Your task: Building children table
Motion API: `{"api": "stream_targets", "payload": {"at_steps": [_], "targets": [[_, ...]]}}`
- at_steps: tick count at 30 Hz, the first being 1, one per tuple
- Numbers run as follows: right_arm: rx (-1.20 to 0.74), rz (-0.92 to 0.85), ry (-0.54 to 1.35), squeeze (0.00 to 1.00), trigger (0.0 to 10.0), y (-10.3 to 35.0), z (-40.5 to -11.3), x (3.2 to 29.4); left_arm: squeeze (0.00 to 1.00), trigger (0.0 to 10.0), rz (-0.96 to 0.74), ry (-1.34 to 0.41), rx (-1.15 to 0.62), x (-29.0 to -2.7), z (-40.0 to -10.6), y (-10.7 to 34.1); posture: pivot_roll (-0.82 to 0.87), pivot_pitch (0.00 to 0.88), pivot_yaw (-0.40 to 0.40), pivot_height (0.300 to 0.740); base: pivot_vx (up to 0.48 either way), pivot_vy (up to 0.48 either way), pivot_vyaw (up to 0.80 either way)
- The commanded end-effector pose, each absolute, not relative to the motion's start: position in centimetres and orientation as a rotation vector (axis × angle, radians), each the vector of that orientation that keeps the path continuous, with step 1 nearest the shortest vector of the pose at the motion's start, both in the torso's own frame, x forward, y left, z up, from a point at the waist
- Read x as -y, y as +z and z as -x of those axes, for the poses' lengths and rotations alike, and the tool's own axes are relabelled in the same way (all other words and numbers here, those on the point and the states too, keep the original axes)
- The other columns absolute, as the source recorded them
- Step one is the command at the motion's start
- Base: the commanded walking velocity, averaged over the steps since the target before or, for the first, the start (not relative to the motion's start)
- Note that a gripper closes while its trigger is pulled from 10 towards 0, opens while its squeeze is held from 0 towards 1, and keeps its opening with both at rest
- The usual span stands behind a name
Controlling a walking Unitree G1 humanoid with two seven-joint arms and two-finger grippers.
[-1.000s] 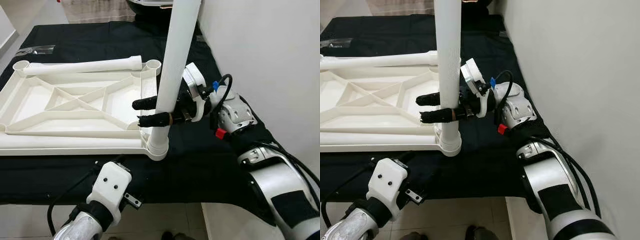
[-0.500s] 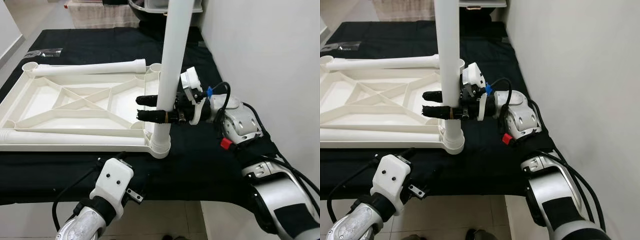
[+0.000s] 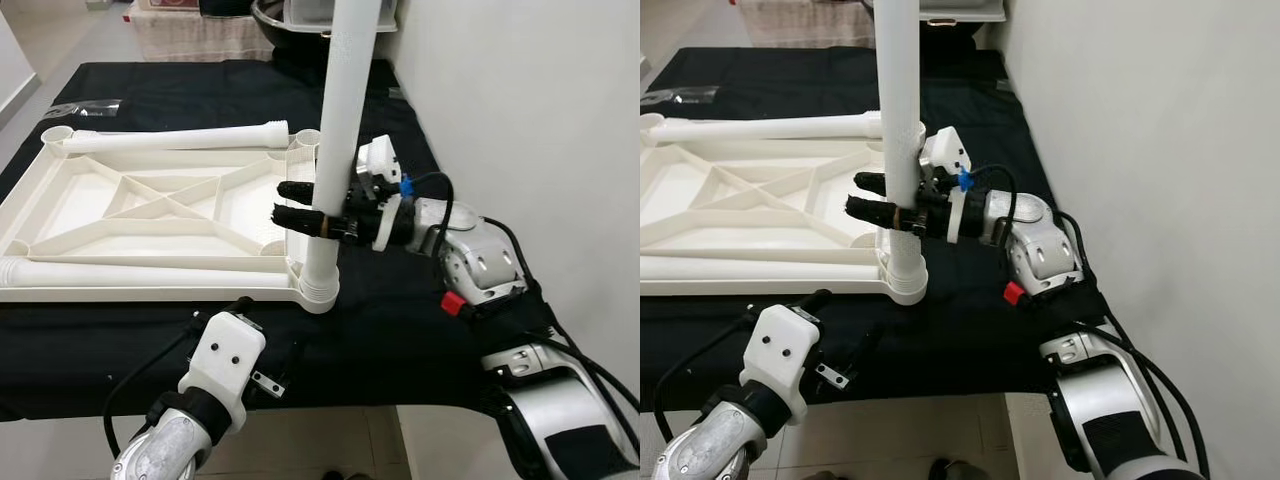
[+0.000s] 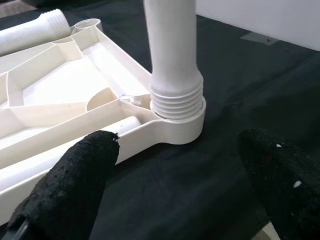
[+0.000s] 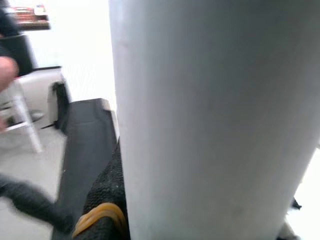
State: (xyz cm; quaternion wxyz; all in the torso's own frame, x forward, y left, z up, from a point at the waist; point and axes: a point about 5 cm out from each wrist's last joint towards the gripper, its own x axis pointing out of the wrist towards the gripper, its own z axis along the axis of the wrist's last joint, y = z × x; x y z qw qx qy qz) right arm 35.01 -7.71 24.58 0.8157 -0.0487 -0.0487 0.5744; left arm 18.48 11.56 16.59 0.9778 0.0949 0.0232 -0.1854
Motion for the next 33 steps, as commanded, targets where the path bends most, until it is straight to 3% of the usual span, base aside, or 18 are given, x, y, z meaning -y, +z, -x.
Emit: {"api": "stream_targets", "payload": {"at_steps": [1,6,14,21,28,30,33], "targets": [[-0.112,0.110,1.054,0.00,10.0,20.3,-35.8,8.4,0.00,10.0,-0.187,-0.377,-0.053,-11.5,-18.5,16.4,0.16,0.179,-0.085,0.740,0.000,0.000,0.00],[-0.068,0.061,0.912,0.00,10.0,20.7,-36.4,8.9,0.00,10.0,-0.195,-0.369,-0.048,-11.8,-18.7,16.4,0.16,0.178,-0.086,0.740,0.000,0.000,0.00],[-0.003,0.002,0.840,0.00,10.0,20.7,-35.4,9.5,0.00,10.0,-0.199,-0.359,-0.044,-12.2,-19.1,16.4,0.15,0.178,-0.080,0.740,0.000,0.000,0.00],[0.032,-0.014,0.609,0.00,10.0,20.1,-35.4,10.1,0.00,10.0,-0.204,-0.360,-0.041,-12.2,-19.3,16.3,0.15,0.179,-0.078,0.740,0.000,0.000,0.00],[0.025,-0.030,0.519,0.00,10.0,20.2,-35.1,9.1,0.00,10.0,-0.201,-0.367,-0.036,-12.0,-19.4,16.5,0.15,0.178,-0.081,0.740,0.000,0.000,0.00],[0.022,-0.069,0.360,0.00,10.0,20.4,-35.7,9.4,0.00,10.0,-0.197,-0.367,-0.033,-11.9,-19.4,16.5,0.15,0.178,-0.082,0.740,0.000,0.000,0.00],[0.009,-0.060,0.302,0.00,10.0,20.3,-35.9,9.5,0.00,10.0,-0.197,-0.366,-0.033,-11.9,-19.4,16.5,0.16,0.178,-0.083,0.740,0.000,0.000,0.00]]}}
